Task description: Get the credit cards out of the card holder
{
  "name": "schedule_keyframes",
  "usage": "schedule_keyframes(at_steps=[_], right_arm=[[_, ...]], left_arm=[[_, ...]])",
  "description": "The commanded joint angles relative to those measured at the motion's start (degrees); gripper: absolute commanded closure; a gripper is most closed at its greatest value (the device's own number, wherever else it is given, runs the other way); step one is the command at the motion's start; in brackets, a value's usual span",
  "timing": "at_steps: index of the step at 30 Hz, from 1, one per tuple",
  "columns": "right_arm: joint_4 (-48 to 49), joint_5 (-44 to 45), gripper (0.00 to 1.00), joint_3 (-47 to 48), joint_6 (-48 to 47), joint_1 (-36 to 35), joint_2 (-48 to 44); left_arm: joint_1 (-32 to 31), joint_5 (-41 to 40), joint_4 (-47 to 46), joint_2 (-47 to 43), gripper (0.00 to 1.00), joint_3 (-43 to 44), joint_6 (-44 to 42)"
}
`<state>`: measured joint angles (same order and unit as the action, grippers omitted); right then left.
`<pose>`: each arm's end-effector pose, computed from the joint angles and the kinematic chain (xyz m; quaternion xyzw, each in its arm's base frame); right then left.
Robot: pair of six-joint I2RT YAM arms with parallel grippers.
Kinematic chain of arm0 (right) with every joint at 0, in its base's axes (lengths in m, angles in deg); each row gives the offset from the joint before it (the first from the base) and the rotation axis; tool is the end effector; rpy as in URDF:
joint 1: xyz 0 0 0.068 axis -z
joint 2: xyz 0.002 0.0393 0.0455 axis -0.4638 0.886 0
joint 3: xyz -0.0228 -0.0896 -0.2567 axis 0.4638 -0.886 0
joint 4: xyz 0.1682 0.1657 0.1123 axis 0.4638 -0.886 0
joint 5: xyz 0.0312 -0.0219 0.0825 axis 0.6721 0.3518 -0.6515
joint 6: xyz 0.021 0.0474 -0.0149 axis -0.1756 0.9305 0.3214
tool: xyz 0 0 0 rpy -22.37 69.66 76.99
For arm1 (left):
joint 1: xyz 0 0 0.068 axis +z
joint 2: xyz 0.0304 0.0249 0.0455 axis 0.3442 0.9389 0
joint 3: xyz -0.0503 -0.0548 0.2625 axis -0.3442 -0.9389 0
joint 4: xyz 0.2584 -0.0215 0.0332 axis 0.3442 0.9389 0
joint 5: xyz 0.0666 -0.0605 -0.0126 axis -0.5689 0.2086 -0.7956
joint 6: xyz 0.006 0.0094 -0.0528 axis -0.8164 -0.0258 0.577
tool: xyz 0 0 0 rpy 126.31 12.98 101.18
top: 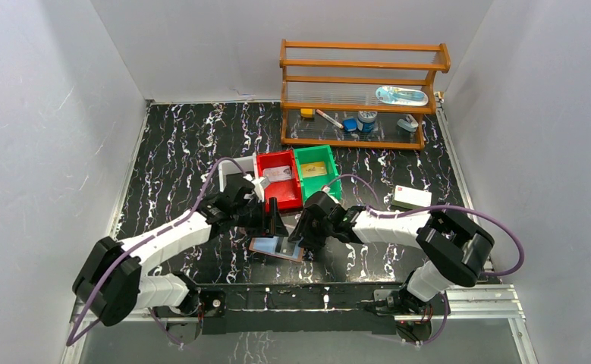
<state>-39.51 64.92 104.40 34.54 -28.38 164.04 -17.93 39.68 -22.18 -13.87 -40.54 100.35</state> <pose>0.1625 0.2409 0.1554 0.1390 0.9288 0.3103 0.1477 0.1867 -0.1631 0.2077 0.0672 0.8970 -0.3862 0.2043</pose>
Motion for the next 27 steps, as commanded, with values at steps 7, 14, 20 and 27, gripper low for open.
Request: schedule_keyframes(at_steps=[7,14,20,27], right_arm=[[-5.32,2.17,0.52,-3.11,2.46,-0.03,2.49],[-3.91,0.95,0.53,-3.2,2.31,0.06,3.41],[-3.15,0.43,0.53,-3.58,2.2,0.23,3.64],[-2.17,-0.47,0.53,-3.95,2.11,0.59,4.16]], left_arm=[[1.39,2.89,-6.09,5.88,0.53,-3.69,1.22],[1.4,2.64,-9.87,9.6,0.55,-5.41,-0.03],[1.41,5.52,-13.85,11.41,0.58,-8.18,1.66],[1.41,6.76,-17.67,9.86,0.68,-11.79,4.55]])
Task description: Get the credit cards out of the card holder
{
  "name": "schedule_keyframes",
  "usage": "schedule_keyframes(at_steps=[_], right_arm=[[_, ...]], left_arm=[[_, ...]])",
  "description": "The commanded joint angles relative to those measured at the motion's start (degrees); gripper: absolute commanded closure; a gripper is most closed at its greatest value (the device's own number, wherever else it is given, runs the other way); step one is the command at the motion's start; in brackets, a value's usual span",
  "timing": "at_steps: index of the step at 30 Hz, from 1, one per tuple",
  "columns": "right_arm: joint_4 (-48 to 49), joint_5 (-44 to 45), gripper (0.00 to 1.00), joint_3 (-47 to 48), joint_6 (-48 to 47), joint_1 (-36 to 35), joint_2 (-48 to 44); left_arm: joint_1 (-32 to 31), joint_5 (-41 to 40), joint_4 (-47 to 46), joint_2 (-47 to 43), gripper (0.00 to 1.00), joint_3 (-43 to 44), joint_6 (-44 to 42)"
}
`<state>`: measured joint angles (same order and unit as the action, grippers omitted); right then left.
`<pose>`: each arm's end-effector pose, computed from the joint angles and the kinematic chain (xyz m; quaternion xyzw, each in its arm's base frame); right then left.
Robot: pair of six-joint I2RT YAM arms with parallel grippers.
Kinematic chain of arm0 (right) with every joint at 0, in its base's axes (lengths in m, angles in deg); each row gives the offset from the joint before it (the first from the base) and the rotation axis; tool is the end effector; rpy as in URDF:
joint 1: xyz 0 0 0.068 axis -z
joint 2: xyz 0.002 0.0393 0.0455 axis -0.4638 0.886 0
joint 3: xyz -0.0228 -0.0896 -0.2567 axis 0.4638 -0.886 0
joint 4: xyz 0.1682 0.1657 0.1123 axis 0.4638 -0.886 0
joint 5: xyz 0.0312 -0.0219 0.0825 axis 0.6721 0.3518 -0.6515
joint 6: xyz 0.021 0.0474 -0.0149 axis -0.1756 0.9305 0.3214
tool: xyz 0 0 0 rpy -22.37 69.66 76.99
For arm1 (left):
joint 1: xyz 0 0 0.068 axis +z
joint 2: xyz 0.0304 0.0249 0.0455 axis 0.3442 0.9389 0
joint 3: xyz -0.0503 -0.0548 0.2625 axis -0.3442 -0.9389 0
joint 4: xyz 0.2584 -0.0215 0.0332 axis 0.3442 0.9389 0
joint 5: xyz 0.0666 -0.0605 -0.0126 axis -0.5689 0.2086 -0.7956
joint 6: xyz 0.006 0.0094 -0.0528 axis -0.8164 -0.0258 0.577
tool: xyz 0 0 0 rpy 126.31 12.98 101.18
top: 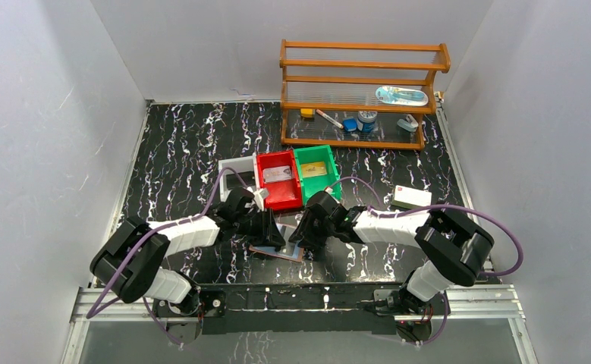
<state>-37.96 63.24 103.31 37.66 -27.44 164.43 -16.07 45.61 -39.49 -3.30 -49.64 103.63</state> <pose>0.1645 0.2374 0.1502 0.1668 0.9239 0.3192 0.1295 0.1909 -0.1604 0.1425 0.0431 0.8978 -0.4114 0.1513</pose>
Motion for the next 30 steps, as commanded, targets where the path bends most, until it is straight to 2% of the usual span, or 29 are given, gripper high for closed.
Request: schedule_keyframes(at_steps=[1,12,17,22,30], right_arm=[[-3.73,1.17,0.53,-2.86,-1.01,-0.31,3.82],[-3.68,1.29,0.53,-2.43,-1.92,-0.23,2.73],[-4.26,1.44,0.52,-0.73,-4.4,-0.26,0.74],[-4.39,0.39,0.5,2.17,-7.81,-0.43,-1.22],[1.19,-2.91,0.47,6.05,-11.09,-2.21,-2.13]], left_arm=[[-0.44,0.7,-0.38,-1.14,0.71,-2.81,1.39],[-0.52,0.63,0.23,-6.55,0.96,-3.5,2.94],[-0.45,-0.55,2.39,-10.23,1.0,-4.68,4.66],[-0.45,-1.46,3.91,-12.42,1.0,-5.48,5.54],[-0.49,-2.27,5.89,-13.74,1.0,-4.87,5.61]])
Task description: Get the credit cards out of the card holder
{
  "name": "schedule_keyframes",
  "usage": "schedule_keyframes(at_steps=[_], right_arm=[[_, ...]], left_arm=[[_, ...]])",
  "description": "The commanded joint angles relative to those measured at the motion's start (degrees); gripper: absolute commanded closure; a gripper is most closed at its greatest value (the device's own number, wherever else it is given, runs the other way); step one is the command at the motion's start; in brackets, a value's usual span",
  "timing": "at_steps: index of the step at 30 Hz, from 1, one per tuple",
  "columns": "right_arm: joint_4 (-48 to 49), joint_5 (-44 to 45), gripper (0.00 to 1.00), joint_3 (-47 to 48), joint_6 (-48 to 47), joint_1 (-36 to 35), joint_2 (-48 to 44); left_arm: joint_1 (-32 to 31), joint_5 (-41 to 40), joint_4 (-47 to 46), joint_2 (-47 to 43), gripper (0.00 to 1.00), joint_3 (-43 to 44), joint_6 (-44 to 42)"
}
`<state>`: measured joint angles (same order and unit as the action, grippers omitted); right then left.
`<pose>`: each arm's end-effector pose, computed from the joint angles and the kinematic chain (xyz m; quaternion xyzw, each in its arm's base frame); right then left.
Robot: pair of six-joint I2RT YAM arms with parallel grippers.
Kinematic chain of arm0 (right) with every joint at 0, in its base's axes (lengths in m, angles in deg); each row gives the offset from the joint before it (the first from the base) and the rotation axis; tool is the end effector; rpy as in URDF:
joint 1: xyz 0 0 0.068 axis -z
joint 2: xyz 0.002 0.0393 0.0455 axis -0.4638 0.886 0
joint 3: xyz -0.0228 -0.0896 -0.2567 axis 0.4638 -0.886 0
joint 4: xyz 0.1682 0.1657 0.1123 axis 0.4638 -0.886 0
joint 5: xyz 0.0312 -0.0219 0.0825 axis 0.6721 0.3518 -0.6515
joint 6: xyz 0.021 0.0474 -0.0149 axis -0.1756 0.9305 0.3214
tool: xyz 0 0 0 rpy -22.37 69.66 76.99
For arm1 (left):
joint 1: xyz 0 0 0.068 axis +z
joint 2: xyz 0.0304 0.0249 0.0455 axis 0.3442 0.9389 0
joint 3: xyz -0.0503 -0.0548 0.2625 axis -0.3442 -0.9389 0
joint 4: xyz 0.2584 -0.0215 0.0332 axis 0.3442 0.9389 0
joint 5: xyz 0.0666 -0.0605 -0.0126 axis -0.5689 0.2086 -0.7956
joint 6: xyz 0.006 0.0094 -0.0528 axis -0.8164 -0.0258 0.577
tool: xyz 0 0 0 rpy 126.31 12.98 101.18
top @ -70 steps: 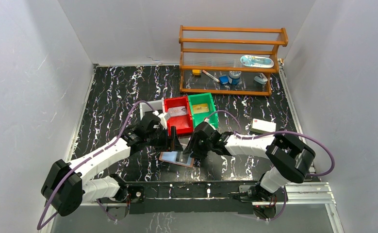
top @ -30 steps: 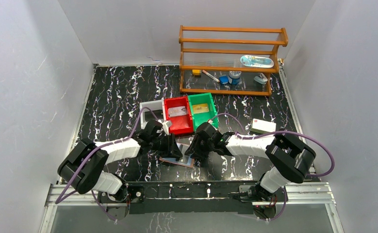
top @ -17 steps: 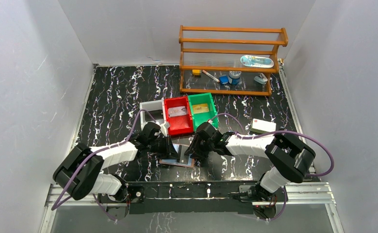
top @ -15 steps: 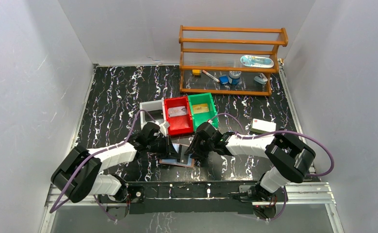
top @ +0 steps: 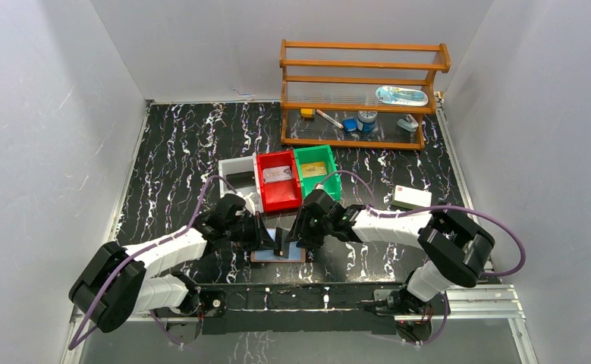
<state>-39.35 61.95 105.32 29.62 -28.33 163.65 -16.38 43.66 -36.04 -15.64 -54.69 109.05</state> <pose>0.1631 0.2446 0.1621 0.0897 0.9300 0.3255 0.1452 0.1657 -0.1421 0.1583 0.0044 0.8893 -0.4260 0.1661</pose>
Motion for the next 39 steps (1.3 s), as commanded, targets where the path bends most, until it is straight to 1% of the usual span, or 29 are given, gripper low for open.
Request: schedule_keyframes(at_steps=[1,5,7,10,13,15,16,18,21,23,24,28,33,39], right_arm=[[2.67,-1.46,0.47,4.66,-3.22,-1.68,-1.0],[2.8,-1.78,0.47,5.9,-3.82,-2.17,0.97],[1.32,-1.06,0.47,5.82,-2.74,-2.14,1.94],[-1.16,0.59,0.46,4.8,-1.0,-2.2,3.24],[-0.88,-0.67,0.46,2.92,0.15,-2.16,5.91],[0.13,-2.56,0.47,1.82,1.39,-2.14,8.35],[-0.79,-2.74,0.48,1.87,2.04,-2.12,9.35],[-2.55,-2.25,0.49,2.34,2.47,-2.08,10.41],[-4.43,-0.19,0.5,2.32,3.16,-2.07,9.49],[-4.82,0.86,0.51,1.89,3.71,-2.11,8.29],[-4.99,1.27,0.51,1.7,3.96,-2.11,7.86],[-7.15,3.05,0.51,1.7,4.21,-2.09,6.6],[-8.31,4.21,0.51,1.64,4.28,-2.04,5.98],[-8.88,4.83,0.51,2.25,3.52,-1.95,5.46]], left_arm=[[-0.17,-0.27,2.75,-1.31,1.0,0.28,0.02],[-0.14,-0.39,3.53,-1.56,1.0,0.16,0.09],[-0.14,-0.69,3.56,-2.01,1.0,-0.14,0.24],[-0.14,-0.93,4.16,-2.09,1.0,0.03,0.08],[-0.15,-0.39,4.27,-1.83,1.0,0.1,-0.02],[-0.14,0.04,3.83,-1.69,0.91,0.2,-0.17],[-0.14,0.4,3.46,-1.67,0.89,0.3,-0.27],[-0.15,1.17,2.72,-1.34,0.87,0.72,-0.37],[-0.19,1.77,1.4,-0.31,0.83,1.08,0.16],[-0.14,1.88,0.97,0.44,0.82,1.45,0.28],[-0.15,1.72,1.15,0.84,0.83,1.73,0.18],[-0.14,-0.59,3.81,0.44,0.91,2.79,-0.77],[-0.14,-4.11,9.2,-2.74,0.98,3.98,-2.57],[-0.14,-6.5,13.47,-6.18,1.0,4.72,-3.85]])
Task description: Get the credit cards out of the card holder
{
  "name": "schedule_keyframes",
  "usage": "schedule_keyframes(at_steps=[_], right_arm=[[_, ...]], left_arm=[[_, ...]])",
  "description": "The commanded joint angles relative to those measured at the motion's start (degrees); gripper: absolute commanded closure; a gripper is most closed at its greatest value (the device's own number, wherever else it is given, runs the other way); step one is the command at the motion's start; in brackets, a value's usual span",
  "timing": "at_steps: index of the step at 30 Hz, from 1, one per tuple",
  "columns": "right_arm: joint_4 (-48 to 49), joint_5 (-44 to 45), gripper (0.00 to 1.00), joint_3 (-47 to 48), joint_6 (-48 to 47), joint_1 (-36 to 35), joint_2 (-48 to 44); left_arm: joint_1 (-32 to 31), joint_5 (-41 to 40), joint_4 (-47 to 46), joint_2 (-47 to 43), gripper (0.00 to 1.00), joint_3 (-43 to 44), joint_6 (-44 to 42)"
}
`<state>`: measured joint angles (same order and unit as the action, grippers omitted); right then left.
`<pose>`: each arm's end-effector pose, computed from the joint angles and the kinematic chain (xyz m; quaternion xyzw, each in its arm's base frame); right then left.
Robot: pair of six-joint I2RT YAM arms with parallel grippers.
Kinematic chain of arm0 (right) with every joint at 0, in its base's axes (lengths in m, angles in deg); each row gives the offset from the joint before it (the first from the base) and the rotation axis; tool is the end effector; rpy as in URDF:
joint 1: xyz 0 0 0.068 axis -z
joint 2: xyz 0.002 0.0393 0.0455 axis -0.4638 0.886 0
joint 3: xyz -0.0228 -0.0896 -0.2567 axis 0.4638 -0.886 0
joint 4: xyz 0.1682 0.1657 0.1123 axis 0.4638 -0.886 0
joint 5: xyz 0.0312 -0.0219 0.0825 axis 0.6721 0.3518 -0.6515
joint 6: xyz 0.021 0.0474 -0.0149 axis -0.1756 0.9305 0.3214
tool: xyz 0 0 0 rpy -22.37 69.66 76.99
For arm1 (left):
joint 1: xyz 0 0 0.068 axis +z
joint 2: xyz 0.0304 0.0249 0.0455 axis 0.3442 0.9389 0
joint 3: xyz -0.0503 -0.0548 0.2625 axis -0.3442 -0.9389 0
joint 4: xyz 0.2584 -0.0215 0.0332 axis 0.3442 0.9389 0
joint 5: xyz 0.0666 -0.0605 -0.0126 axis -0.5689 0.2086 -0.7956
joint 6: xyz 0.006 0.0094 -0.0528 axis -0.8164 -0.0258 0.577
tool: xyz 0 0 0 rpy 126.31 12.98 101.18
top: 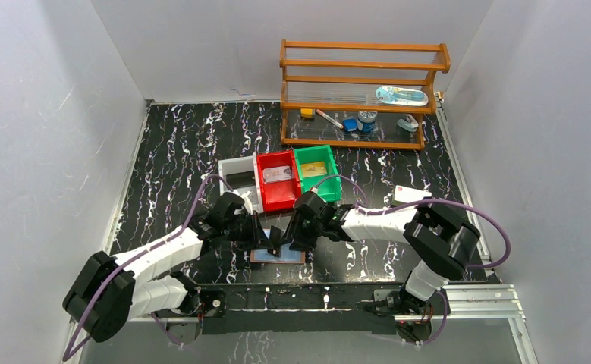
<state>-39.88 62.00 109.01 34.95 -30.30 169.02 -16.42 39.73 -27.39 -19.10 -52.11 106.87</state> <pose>0.1639 0.2649 0.1532 0.1185 0.9335 0.3175 0.1170 0.1634 -0.1378 0.1710 0.0024 0.9032 -0.3898 0.1798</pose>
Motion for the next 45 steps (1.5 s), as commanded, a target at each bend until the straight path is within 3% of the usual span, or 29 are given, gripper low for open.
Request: schedule_keyframes(at_steps=[1,11,19,24,29,35,39,45], right_arm=[[-8.2,4.79,0.51,-1.44,-2.07,0.01,-0.08],[-5.97,7.08,0.47,-1.59,-5.15,0.04,-7.12],[1.14,12.8,0.33,-7.91,-4.51,0.07,-20.04],[7.46,13.33,0.29,-12.08,-4.81,0.06,-26.07],[19.58,11.54,0.27,-18.26,-4.29,0.06,-29.81],[26.68,6.82,0.28,-20.78,-6.08,0.1,-30.04],[32.25,0.95,0.31,-18.68,-7.41,0.37,-28.36],[36.36,-5.62,0.4,-16.4,-6.74,2.73,-25.05]], left_arm=[[-0.12,-2.76,5.23,-3.18,1.0,2.27,-1.82],[-0.15,-9.52,14.97,-9.44,1.0,7.96,-5.29],[0.08,-18.32,24.75,-16.63,1.0,14.37,-9.18],[0.15,-20.1,26.1,-18.89,1.0,14.58,-9.1],[1.06,-9.37,20.81,-20.12,1.0,11.49,-10.17],[5.52,1.68,13.98,-23.47,1.0,8.14,-6.7],[7.11,11.38,4.48,-24.48,1.0,4.74,-1.02],[7.39,18.29,-2.12,-23.62,1.0,3.82,1.78]])
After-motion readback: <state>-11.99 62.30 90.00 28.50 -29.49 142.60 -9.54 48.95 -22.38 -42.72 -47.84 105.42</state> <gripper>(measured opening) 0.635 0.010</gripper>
